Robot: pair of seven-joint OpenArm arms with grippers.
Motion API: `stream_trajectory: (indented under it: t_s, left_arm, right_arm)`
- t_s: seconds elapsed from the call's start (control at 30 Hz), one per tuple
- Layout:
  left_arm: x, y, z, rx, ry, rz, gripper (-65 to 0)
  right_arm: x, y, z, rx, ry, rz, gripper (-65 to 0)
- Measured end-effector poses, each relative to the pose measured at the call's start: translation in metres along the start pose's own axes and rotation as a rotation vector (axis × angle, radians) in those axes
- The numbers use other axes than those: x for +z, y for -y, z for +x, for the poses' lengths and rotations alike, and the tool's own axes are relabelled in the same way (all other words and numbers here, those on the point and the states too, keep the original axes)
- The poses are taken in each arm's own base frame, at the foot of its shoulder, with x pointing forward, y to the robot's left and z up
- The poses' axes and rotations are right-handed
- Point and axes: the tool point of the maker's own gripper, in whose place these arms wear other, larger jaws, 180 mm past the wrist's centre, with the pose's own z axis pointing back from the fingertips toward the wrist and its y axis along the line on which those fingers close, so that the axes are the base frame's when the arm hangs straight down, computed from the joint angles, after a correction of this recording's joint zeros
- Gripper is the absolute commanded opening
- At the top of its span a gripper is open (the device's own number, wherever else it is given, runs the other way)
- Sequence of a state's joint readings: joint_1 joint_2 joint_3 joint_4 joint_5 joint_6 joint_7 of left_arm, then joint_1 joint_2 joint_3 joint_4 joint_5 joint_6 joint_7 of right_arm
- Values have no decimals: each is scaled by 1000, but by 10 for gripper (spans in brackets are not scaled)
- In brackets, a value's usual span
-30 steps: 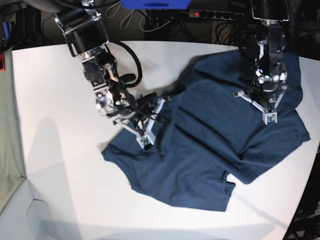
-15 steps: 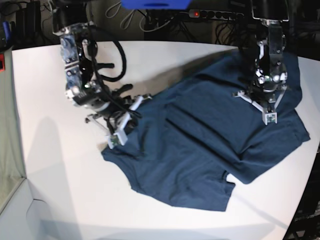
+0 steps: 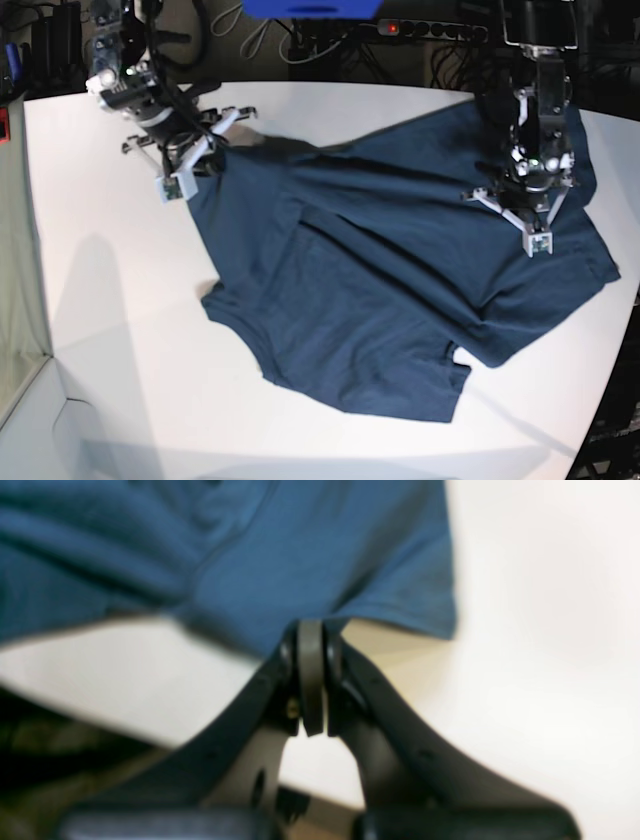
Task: Layout the t-shirt on the table in an organized manner, then fold the t-shirt properly
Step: 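Pull the shirt hem with the right gripper away from the left gripper, then hold the shirt with both grippers and spread it flat across the table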
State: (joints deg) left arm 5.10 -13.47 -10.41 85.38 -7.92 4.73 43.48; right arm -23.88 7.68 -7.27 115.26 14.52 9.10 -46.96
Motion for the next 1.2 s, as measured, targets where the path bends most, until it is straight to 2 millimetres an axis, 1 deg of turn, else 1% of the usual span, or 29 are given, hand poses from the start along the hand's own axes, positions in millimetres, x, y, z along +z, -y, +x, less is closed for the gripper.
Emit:
stream_trajectory:
  t_s: [0.07, 0.13, 0.27, 0.33, 0.43, 0.57, 0.67, 0.73, 0.8, 0.87, 0.93, 1.03, 1.1, 1.17, 1.2]
  left_arm:
    - [0, 0, 0, -3, 0, 0, -650]
    - [-1, 2, 5, 1, 9, -4, -650]
    - [-1, -4, 11, -4, 21, 12, -650]
    - [0, -5, 11, -5, 20, 10, -650]
    - [1, -9, 14, -13, 26, 15, -650]
    - [13, -6, 38, -19, 99, 7, -650]
    - [20, -4, 45, -23, 115, 0, -650]
    - [27, -1, 53, -29, 144, -5, -650]
    - [36, 1, 61, -35, 180, -11, -650]
    - [44, 3, 63, -43, 202, -17, -650]
    - [49, 3, 55, -55, 195, -17, -650]
    - [48, 1, 39, -50, 156, -16, -650]
    - [40, -13, 27, -22, 120, 15, -650]
    - [31, -37, 11, 8, 71, 69, -650]
    - [27, -46, 2, 24, 45, 92, -650]
  right_arm:
    - [-2, -40, -13, 26, -31, 109, -650]
    - [0, -76, -21, 79, -50, 213, -650]
    - [11, -130, -45, 229, -101, 384, -650]
    - [15, -143, -52, 278, -121, 435, -650]
    - [11, -138, -46, 296, -107, 418, -650]
    - [11, -135, -44, 281, -106, 412, -650]
    - [7, -116, -41, 266, -107, 356, -650]
    - [4, -107, -34, 260, -89, 330, -620]
    - [3, -102, -33, 258, -89, 318, -570]
    - [5, -93, -45, 282, -144, 306, -507]
    - [7, -86, -55, 303, -187, 292, -467]
    - [8, -80, -53, 313, -173, 288, -463]
    - [8, -70, -55, 338, -185, 264, -463]
    - [8, -57, -54, 350, -195, 241, -467]
    - [7, -49, -50, 344, -188, 217, -481]
